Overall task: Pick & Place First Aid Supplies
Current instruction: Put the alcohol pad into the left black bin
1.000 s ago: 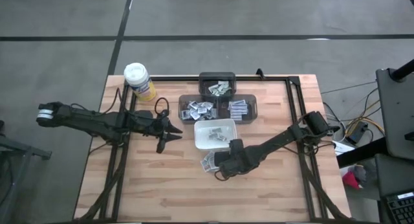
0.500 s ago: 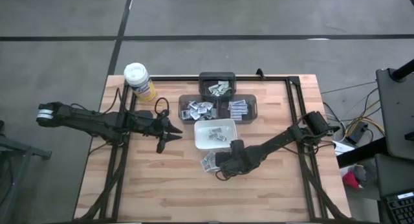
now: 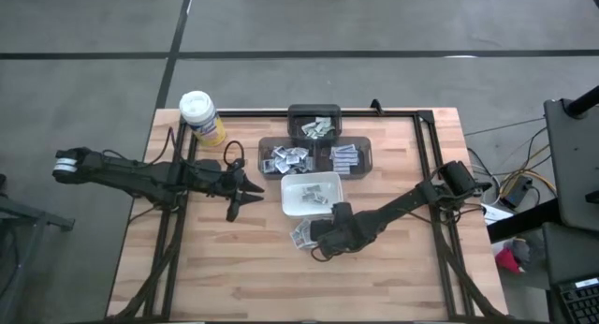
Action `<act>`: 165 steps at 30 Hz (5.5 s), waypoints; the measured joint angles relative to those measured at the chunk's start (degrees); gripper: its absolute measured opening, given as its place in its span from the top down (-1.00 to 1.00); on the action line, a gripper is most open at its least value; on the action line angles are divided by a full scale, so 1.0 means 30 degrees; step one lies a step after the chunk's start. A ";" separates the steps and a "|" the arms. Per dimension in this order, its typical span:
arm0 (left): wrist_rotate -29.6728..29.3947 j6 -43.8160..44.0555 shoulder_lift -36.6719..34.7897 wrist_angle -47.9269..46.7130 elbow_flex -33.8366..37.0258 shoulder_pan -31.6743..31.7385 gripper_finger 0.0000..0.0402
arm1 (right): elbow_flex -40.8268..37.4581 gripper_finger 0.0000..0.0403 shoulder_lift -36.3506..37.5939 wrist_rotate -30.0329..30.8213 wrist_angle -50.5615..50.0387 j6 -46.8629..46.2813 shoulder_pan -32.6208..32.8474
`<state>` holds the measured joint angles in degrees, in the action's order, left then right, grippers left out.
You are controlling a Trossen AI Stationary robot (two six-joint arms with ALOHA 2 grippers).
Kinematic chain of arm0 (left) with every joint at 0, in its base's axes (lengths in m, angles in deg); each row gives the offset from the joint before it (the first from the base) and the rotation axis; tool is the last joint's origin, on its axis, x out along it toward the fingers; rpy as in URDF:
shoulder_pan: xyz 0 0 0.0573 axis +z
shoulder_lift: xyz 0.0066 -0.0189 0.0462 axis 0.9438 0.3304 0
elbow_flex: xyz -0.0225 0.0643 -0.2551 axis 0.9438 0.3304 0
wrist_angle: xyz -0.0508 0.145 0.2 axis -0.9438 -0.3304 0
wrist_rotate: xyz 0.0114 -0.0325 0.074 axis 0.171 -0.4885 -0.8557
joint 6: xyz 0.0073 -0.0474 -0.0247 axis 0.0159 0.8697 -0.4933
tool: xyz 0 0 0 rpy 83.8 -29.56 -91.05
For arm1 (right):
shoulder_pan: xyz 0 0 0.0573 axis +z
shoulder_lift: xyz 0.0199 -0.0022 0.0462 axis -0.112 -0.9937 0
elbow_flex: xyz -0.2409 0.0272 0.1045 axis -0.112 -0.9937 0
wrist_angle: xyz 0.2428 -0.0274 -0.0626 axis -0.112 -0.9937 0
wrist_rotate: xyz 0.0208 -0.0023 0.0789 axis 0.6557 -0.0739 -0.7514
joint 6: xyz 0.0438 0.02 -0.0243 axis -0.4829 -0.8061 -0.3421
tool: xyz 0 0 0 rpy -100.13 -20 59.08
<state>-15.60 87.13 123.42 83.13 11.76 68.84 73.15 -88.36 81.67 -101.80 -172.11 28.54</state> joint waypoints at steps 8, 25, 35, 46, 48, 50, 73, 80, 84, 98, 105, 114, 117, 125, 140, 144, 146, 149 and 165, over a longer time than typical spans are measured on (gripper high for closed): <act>0.0014 -0.0036 0.0000 -0.0007 0.0000 0.0000 0.46 | -0.0436 0.51 0.0006 0.0036 0.0563 -0.0015 0.0000; 0.0029 -0.0051 0.0000 -0.0029 0.0000 0.0000 0.46 | -0.0707 0.83 0.0029 -0.0241 0.0926 -0.0146 0.0000; 0.0061 -0.0073 0.0000 -0.0036 0.0000 -0.0007 0.46 | -0.0707 0.96 0.0022 -0.0680 0.1139 0.0209 0.0190; 0.0073 -0.0080 0.0000 -0.0044 0.0000 -0.0007 0.46 | -0.0288 0.96 0.0017 -0.1988 0.0932 -0.0383 0.1530; 0.0070 -0.0080 0.0000 -0.0038 0.0000 -0.0003 0.46 | -0.0038 0.96 -0.0007 -0.2168 0.0733 -0.0412 0.1738; 0.0073 -0.0080 0.0000 -0.0044 0.0000 -0.0007 0.46 | 0.0191 0.96 -0.0022 -0.2176 0.0122 -0.0471 0.1876; 0.0109 -0.0036 0.0000 -0.0044 0.0000 -0.0007 0.46 | 0.0306 0.95 0.0022 -0.3458 -0.1487 0.0597 0.2207; 0.0115 -0.0029 0.0000 -0.0044 0.0000 -0.0003 0.46 | 0.0322 0.76 0.0058 -0.4686 -0.1355 0.1011 0.2304; 0.0117 -0.0022 0.0000 -0.0044 0.0000 -0.0007 0.46 | 0.0328 0.61 0.0118 -0.4843 -0.1324 0.1045 0.2331; 0.0117 -0.0007 0.0000 -0.0038 0.0000 -0.0007 0.46 | 0.0597 0.54 0.0400 -0.4940 -0.2157 0.1406 0.2397; 0.0117 -0.0002 0.0000 -0.0036 0.0000 -0.0007 0.46 | 0.1246 0.60 0.0488 -0.4842 -0.2567 0.1876 0.2397; 0.0117 0.0101 0.0000 -0.0036 0.0007 -0.0007 0.46 | 0.1843 0.60 0.0468 -0.4575 -0.4131 0.2446 0.2333; 0.0117 0.0102 0.0000 -0.0036 0.0007 -0.0007 0.46 | 0.1841 0.56 0.0263 -0.4590 -0.4106 0.2791 0.2200; 0.0109 0.0095 0.0000 0.0261 0.0015 -0.0007 0.46 | 0.1773 0.46 0.0073 -0.4597 -0.3716 0.4162 0.1515; 0.0109 0.0135 0.0007 0.0397 0.0015 -0.0007 0.46 | 0.1220 0.40 0.0058 -0.5158 -0.3475 0.4444 0.1253; 0.0109 0.0146 0.0007 0.0394 0.0015 -0.0007 0.46 | 0.0943 0.47 0.0058 -0.5151 -0.3331 0.4452 0.1246; 0.0109 0.0153 0.0007 0.0401 0.0015 -0.0007 0.46 | 0.0780 0.53 0.0061 -0.5136 -0.3095 0.4505 0.1246; 0.0109 0.0153 0.0007 0.0404 0.0015 -0.0007 0.46 | 0.0609 0.61 0.0095 -0.5093 -0.2978 0.4517 0.1253; 0.0036 0.0153 0.0007 0.0474 0.0015 -0.0007 0.46 | 0.0532 0.96 0.0150 -0.4167 -0.2728 0.4663 0.1260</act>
<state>-15.49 87.59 123.44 84.56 11.81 68.81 74.74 -87.91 69.17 -109.99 -158.12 32.32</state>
